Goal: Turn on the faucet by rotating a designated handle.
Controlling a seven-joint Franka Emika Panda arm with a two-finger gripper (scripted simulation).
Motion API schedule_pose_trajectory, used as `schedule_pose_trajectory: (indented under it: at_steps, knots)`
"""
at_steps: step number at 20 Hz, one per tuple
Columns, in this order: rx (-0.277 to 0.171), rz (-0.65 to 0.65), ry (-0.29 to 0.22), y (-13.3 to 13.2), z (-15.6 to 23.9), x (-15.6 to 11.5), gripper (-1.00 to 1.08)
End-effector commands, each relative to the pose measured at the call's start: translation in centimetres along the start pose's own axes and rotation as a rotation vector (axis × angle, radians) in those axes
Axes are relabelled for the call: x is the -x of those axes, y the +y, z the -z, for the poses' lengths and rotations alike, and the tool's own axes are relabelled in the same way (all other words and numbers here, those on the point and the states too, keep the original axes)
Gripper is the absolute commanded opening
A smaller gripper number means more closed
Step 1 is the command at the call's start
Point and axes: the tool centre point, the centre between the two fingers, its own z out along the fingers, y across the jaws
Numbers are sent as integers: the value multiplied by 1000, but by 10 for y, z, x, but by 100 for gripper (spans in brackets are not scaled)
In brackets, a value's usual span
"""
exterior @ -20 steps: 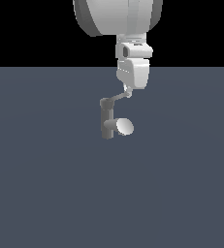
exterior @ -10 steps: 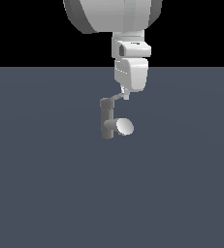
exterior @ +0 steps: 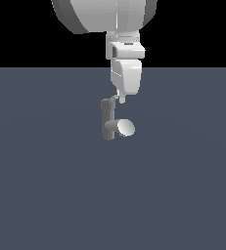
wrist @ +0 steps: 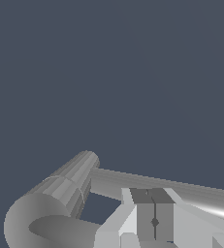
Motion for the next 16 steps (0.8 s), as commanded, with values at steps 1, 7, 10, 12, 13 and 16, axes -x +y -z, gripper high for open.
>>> schedule_pose_trajectory:
  at_steps: [1,7,10,12,13,16]
  knots:
    - [19,28,-10,5,-9,32,-100]
    - [1,-13,-1,5,0,26,-100]
    - [6,-5,-3,-2,-2,41,-100]
    - [9,0,-4,-7,-4,51,-100]
    - [11,2,-5,-9,-5,56,-100]
    - [16,9,-7,-16,-7,71,-100]
